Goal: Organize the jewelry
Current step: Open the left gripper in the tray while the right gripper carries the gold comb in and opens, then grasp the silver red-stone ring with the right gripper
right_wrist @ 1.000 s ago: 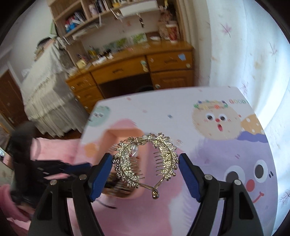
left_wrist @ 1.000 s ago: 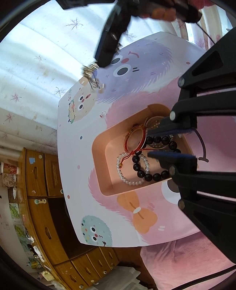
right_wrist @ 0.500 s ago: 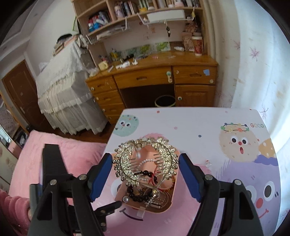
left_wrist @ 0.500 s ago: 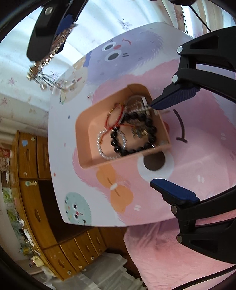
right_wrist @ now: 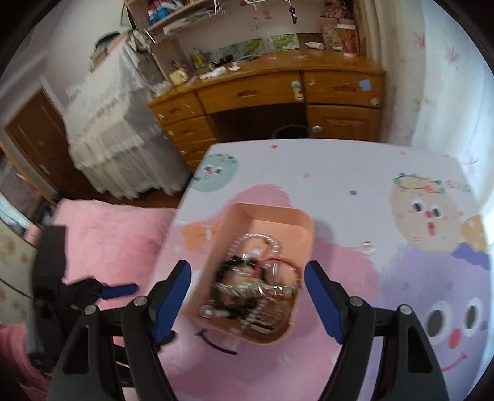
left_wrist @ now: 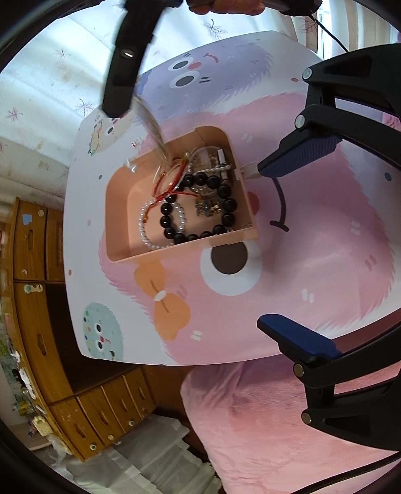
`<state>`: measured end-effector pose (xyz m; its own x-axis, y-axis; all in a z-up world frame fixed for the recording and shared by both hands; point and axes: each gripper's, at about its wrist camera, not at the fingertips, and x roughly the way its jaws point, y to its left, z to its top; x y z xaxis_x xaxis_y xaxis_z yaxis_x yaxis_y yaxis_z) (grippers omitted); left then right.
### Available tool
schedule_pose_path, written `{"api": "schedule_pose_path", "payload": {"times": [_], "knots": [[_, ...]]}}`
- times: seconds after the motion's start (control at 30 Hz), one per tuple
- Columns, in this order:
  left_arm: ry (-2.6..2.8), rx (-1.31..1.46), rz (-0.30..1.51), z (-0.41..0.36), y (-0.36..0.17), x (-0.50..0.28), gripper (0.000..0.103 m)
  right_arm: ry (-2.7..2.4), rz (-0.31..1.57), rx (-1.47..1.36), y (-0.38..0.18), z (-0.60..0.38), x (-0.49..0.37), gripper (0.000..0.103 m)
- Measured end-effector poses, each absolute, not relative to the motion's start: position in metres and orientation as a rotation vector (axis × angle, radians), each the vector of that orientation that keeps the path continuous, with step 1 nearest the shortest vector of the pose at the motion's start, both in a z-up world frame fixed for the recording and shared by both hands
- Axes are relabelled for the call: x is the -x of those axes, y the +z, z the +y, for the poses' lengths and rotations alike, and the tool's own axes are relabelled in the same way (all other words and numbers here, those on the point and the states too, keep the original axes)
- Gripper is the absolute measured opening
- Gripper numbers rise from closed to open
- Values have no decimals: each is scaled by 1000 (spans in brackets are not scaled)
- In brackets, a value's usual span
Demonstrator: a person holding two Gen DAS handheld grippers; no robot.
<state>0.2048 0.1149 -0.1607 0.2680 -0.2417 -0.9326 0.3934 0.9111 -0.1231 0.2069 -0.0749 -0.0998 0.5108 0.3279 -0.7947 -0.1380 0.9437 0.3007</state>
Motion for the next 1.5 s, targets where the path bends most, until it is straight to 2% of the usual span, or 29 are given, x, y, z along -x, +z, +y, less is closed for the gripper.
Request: {"api": "schedule_pose_path", "payload": {"times": [0.37,0.63,0.83,0.93,1.1,1.5], "knots": [[-258,-114,1289,99,-165,-188,89,331,1035,-155,-130,-93,-225,76],[-144,-132,1281,60,-164,-178,89,229,901,-51,-159,-144,-227,76],[-86,-182,1258,32,-156,-167,89,204,885,-8,-189,-167,-230,76],[-64,-215,1256,24,-153,-164,89,183,877,-9,-199,-172,-232,73],[-17,-233,1246,22,-144,-156,89,153,898,-56,-213,-175,-242,62],[53,-219,1206,27,-131,-146,89,127,904,-37,-224,-168,-247,61]]}}
